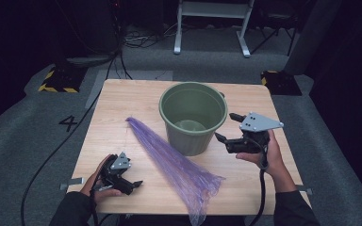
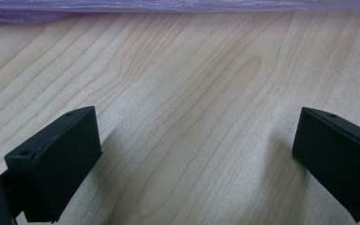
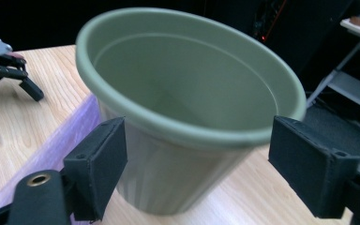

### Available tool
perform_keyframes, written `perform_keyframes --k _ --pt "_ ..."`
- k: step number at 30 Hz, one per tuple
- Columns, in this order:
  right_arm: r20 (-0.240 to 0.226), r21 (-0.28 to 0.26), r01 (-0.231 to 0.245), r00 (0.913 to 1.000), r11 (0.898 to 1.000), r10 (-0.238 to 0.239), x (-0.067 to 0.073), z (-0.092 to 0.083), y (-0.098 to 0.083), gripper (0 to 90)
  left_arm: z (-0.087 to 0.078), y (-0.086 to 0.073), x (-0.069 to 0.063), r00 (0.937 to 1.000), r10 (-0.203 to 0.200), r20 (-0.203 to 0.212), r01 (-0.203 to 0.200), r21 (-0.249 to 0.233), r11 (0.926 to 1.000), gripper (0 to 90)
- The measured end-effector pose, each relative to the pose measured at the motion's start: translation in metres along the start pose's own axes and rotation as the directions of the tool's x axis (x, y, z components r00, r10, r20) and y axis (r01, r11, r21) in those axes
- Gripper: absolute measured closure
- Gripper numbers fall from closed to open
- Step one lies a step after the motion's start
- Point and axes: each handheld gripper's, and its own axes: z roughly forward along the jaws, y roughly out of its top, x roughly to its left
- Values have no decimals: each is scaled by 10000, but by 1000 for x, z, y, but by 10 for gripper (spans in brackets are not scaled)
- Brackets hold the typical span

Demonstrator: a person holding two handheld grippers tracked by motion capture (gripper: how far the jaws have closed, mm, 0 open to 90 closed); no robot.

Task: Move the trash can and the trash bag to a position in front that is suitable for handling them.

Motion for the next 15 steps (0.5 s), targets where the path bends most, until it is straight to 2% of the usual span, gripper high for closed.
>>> perform_keyframes --k 7,13,15 --pt "-473 -222 23 9989 9998 -33 3 8 14 213 0 0 0 10000 5 1 -5 4 10000 10" --pt "-1056 94 87 9944 9999 -77 6 21 18 261 0 0 0 10000 5 0 -5 6 10000 10" --pt "-1061 161 67 9943 9998 -50 8 26 19 291 0 0 0 10000 7 -1 -7 6 10000 10"
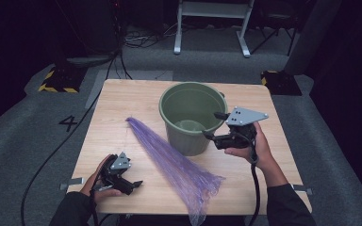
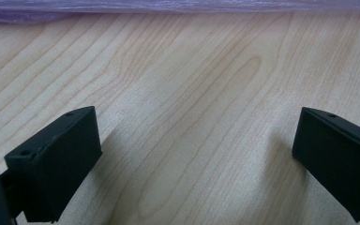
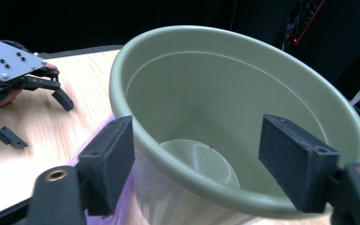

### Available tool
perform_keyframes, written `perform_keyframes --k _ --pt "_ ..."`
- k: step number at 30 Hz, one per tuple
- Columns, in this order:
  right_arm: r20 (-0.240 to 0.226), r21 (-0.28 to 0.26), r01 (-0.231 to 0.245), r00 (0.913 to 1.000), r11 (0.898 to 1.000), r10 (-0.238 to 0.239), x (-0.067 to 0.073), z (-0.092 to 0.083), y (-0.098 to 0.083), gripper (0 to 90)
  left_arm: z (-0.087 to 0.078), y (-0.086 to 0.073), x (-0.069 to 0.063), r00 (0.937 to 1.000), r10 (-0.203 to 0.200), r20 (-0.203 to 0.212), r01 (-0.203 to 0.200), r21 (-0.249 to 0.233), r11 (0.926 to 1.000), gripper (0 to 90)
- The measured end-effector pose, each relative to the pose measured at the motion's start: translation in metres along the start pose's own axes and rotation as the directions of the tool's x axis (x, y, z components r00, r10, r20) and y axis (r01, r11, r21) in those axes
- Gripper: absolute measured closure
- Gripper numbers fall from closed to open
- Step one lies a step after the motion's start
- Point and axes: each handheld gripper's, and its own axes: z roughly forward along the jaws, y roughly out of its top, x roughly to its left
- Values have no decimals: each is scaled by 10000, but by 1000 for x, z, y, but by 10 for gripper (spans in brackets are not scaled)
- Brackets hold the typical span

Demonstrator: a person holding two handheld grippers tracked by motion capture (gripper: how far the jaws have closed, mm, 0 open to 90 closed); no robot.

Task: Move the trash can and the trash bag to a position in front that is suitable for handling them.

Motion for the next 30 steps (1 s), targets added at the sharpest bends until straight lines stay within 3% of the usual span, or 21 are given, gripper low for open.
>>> perform_keyframes --k 3,8,12,14,20,30 --pt "-219 116 -20 9998 9999 23 2 6 1 339 0 0 0 10000 -3 2 3 -2 10000 10" --pt "-738 475 456 9964 9978 -420 11 20 6 438 0 0 0 10000 1 -1 -1 0 10000 10" --pt "-1330 695 1033 9867 9922 -935 22 33 13 626 0 0 0 10000 0 -1 0 1 10000 10" --pt "-1395 835 1247 9838 9887 -1123 27 39 16 668 0 0 0 10000 3 2 -3 0 10000 10" --pt "-1569 730 1710 9749 9826 -1580 38 46 24 740 0 0 0 10000 7 0 -7 7 10000 10" --pt "-1701 563 1782 9713 9824 -1664 44 47 25 775 -1 0 0 10000 42 10 -42 19 10000 10"
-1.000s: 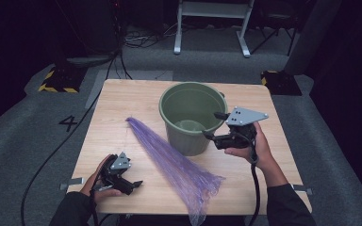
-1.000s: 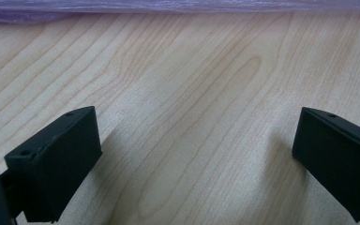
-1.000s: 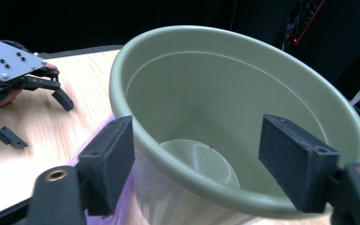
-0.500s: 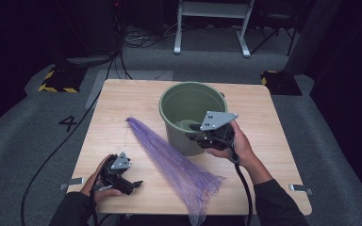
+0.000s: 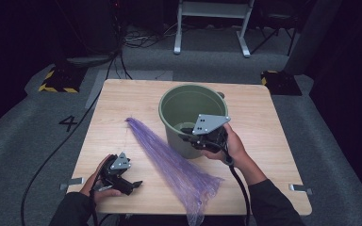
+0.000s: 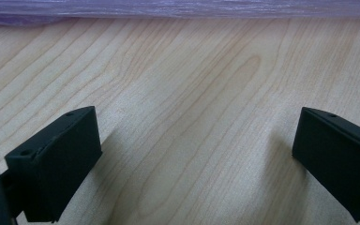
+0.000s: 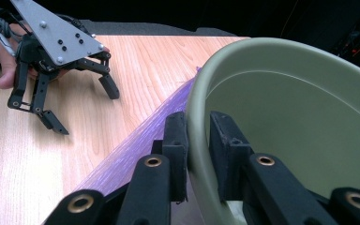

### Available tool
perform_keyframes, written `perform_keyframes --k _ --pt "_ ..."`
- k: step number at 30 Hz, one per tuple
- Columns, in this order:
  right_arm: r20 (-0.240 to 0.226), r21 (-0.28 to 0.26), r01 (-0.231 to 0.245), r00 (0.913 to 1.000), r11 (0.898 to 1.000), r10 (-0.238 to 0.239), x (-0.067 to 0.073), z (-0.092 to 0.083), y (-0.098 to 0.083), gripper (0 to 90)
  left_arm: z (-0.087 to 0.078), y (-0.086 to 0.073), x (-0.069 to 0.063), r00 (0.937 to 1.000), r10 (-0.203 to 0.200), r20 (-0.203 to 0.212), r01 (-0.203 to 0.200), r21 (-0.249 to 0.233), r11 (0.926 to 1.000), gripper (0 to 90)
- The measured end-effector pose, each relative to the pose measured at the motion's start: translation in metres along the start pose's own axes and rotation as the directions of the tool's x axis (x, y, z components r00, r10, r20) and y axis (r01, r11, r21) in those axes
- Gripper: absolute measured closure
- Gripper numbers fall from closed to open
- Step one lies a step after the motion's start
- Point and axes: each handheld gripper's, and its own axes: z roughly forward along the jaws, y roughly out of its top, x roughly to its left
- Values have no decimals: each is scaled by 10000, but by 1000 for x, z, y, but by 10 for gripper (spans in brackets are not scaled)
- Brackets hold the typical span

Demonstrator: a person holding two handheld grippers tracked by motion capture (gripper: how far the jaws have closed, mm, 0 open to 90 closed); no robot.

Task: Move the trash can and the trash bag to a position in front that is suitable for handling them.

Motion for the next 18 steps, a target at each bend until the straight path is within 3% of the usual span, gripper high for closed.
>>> perform_keyframes --k 8,12,13,16,17,18 --pt "-116 49 185 9998 9998 -184 7 -4 1 783 0 0 -1 10000 -20 -52 20 -10 10000 11" --pt "42 14 189 9998 9998 -189 11 -8 0 683 0 0 -1 10000 -26 -71 26 -7 10000 13" --pt "93 -29 202 9998 9998 -202 12 -10 -1 613 0 0 -1 10000 -28 -82 28 -13 10000 13" --pt "611 -41 161 9980 9999 -158 19 -23 -7 444 -1 0 -1 9999 -47 -109 47 -5 10000 14" --pt "611 -41 161 9980 9999 -158 19 -23 -7 444 -1 0 -2 9999 -58 -130 58 10 10000 14" --pt "897 -154 105 9959 9998 -91 22 -33 -13 428 -1 0 -2 9999 -66 -126 66 -18 10000 15"
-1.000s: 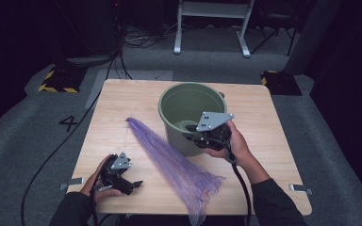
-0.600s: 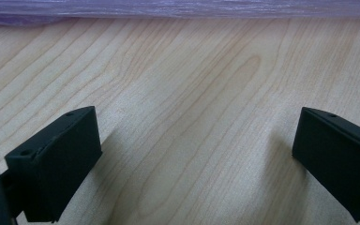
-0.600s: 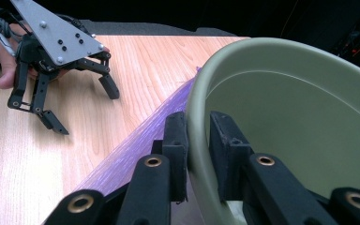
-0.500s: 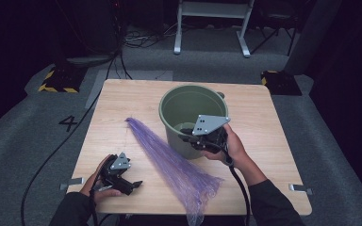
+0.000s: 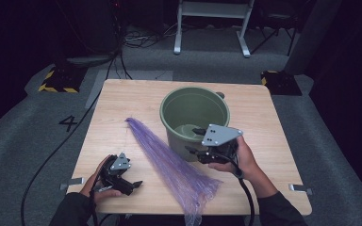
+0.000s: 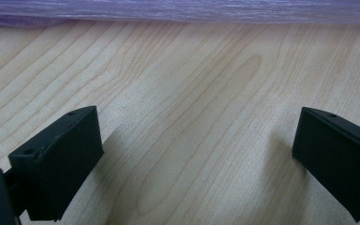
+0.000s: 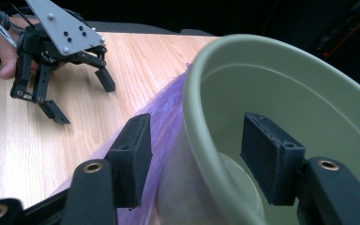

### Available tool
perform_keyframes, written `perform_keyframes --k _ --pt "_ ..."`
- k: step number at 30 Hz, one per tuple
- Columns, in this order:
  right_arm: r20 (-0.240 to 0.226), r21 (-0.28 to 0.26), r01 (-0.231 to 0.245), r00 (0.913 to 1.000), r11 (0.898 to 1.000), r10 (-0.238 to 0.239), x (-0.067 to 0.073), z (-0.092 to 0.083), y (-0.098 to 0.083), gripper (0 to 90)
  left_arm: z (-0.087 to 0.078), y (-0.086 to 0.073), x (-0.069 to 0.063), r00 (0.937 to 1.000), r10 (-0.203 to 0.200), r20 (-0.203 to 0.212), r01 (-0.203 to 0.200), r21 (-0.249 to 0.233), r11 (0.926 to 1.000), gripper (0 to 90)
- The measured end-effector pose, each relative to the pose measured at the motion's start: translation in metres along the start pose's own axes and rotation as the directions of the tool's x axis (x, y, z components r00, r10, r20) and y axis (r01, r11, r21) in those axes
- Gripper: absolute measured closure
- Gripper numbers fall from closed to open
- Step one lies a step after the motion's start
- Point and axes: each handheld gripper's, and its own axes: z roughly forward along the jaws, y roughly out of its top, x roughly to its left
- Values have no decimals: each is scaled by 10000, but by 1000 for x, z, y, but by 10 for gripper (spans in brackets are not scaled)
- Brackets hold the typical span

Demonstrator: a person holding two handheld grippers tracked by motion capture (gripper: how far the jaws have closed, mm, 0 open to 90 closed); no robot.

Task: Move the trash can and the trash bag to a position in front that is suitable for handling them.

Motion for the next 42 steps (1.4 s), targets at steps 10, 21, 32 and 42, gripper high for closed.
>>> perform_keyframes --k 10,21,32,42 --pt "666 -831 -1300 9885 9880 1357 0 -48 -47 337 1 1 -2 10000 -42 -41 42 8 10000 15" --pt "1818 60 -3008 9381 9537 2948 -15 -60 -137 282 7 7 -7 9999 140 94 -140 23 9999 4" --pt "251 398 -4611 8873 8865 4604 -12 -59 -198 336 13 15 -13 9975 520 471 -514 -146 9986 67" --pt "-1819 862 -3639 9095 9274 3738 28 -23 -180 338 11 12 -9 9970 549 537 -541 -157 9984 65"
